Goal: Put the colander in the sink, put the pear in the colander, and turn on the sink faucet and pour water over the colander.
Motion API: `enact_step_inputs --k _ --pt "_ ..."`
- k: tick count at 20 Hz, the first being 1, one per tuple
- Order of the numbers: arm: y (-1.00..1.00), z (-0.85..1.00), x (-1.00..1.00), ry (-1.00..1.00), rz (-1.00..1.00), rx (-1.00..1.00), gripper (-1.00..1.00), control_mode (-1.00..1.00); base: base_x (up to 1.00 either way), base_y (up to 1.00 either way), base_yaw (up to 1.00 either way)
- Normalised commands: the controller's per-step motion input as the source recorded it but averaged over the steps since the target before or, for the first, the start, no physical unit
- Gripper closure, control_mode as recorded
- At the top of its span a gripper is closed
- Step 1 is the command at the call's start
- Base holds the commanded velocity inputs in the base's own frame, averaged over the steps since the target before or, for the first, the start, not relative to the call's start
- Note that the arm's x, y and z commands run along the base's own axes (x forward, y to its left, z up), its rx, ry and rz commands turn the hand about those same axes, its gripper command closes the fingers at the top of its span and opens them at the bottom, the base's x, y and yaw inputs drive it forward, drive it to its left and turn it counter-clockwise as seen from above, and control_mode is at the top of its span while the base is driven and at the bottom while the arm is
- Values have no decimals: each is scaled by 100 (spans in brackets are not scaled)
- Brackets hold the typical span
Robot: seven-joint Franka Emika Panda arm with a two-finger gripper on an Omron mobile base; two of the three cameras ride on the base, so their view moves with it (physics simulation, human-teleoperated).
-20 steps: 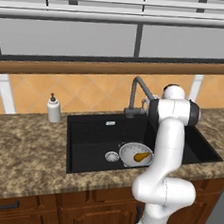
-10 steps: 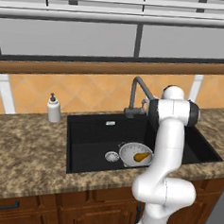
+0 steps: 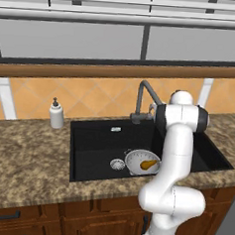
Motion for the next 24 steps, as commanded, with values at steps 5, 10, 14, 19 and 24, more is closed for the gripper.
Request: enact_step_inputs --k 5,10,14,19,24 --pt "7 -2 18 0 0 0 -100 -100 0 0 0" --pt "26 0 1 -3 0 0 -100 -100 0 0 0" --pt "19 0 5 -8 0 0 -100 -100 0 0 0" --pt "22 0 5 -10 0 0 -100 -100 0 0 0" --pt "24 0 3 -8 0 0 -100 -100 0 0 0"
